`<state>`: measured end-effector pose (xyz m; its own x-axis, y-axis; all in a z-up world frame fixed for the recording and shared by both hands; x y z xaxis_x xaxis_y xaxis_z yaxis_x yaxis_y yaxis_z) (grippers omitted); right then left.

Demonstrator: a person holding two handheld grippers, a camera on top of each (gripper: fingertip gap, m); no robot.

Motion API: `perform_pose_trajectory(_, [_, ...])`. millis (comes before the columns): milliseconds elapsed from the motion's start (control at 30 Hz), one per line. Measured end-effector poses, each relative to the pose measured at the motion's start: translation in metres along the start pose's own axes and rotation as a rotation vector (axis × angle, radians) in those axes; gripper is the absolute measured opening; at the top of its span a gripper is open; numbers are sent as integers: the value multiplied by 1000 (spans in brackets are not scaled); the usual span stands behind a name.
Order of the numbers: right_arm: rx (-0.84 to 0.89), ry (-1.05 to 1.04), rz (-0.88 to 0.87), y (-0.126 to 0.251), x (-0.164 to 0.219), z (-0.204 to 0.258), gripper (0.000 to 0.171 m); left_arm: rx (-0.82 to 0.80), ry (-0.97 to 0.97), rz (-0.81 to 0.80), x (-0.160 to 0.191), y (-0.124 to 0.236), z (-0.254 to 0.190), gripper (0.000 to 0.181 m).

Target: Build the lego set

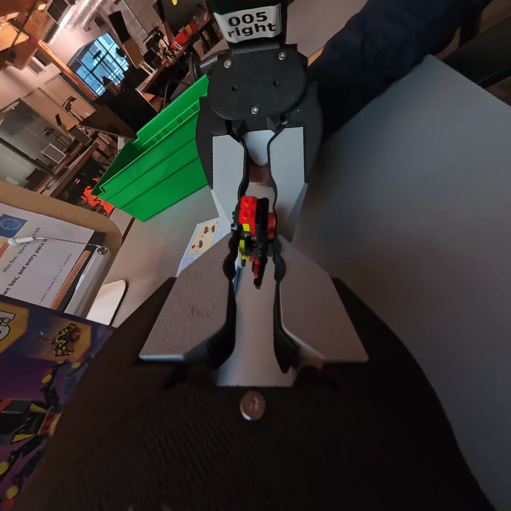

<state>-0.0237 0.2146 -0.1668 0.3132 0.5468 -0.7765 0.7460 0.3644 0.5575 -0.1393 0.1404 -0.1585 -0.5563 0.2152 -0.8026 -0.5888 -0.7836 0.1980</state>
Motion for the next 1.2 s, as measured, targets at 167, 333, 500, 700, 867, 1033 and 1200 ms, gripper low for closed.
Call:
perform_pose_trajectory(167, [-68,-114,130,16,26,-10,18,-22,-15,34,2,1,3,22])
perform_pose_trajectory(333, [-73,-242,223,24,46,-17,17,-16,-60,32,16,1,2,22])
perform_pose_trajectory(500, [-66,-246,179,19,43,-19,22,-44,-59,34,18,2,6,23])
perform_pose_trajectory(700, [-126,-273,144,8,39,-16,31,-55,-36,57,19,2,8,22])
perform_pose_trajectory(867, [-317,-286,94,8,33,-4,17,-51,-42,72,19,0,7,23])
perform_pose_trajectory(1033, [-273,-278,26,24,26,-9,21,-52,-29,71,19,1,8,22])
perform_pose_trajectory(1200, [-207,-222,93,18,29,-8,24,-51,-27,77,19,2,8,23])
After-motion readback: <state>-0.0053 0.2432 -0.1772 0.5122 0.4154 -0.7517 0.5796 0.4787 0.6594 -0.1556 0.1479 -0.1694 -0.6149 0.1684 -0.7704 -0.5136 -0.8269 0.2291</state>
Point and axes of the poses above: each gripper's, where its closed fingertips meet, y back along the fingers, x out of its underside, z = x × y across the jaws, the point moved 9 cm from there along y, back along the fingers, and after that the axes turned 12 degrees about -x, right-handed, at the moved point
